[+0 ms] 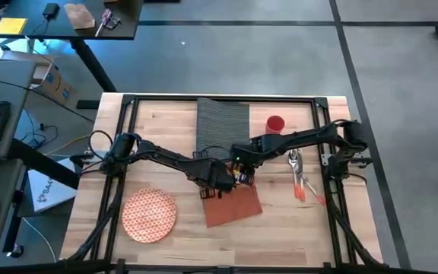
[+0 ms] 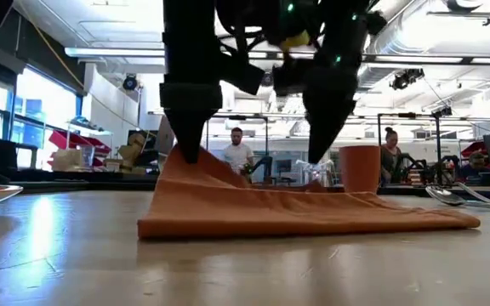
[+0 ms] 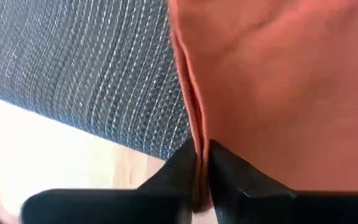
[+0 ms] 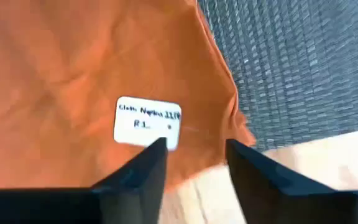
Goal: Set table place
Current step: Fold the orange table napkin
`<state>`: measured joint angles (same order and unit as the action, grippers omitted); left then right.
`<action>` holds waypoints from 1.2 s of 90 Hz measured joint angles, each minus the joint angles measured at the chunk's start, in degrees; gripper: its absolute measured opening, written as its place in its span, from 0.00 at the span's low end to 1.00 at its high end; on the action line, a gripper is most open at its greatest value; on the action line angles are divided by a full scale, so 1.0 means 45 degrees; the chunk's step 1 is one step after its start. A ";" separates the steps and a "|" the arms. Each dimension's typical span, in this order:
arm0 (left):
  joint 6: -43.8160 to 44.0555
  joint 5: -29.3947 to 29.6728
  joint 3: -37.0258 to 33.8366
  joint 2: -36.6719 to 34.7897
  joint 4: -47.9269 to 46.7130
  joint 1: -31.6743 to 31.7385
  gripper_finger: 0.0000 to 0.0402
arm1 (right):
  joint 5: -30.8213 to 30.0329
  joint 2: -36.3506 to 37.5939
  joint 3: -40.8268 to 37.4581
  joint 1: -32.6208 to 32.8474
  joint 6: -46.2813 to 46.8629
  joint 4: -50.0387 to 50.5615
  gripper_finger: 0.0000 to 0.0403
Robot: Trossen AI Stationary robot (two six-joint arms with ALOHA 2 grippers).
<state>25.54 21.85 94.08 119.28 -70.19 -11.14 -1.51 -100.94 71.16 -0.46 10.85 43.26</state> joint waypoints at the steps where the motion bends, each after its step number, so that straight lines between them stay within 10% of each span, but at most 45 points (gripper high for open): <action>1: 0.0058 -0.0022 0.0000 -0.0015 -0.0068 0.0009 0.10 | -0.0002 0.0068 0.0000 -0.0029 -0.0100 0.0038 0.46; 36: 0.2307 -0.2753 0.0000 -0.1142 -0.0388 -0.0935 0.25 | 0.4460 0.2742 -0.2679 -0.0100 -0.4671 -0.1606 0.57; 56: 0.1273 -0.2200 -0.0823 -0.0912 0.4631 -0.2386 0.25 | 0.4399 0.2758 -0.5038 0.0699 -0.5286 -0.5090 0.54; 108: 0.4735 -0.2943 -0.3667 -0.0855 0.6606 -0.2016 0.25 | 0.3168 0.1439 -0.6217 0.1362 -0.4496 -0.7346 0.33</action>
<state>46.85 8.60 77.58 115.44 -40.47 -20.21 12.75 -94.46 43.18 5.66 -9.38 10.21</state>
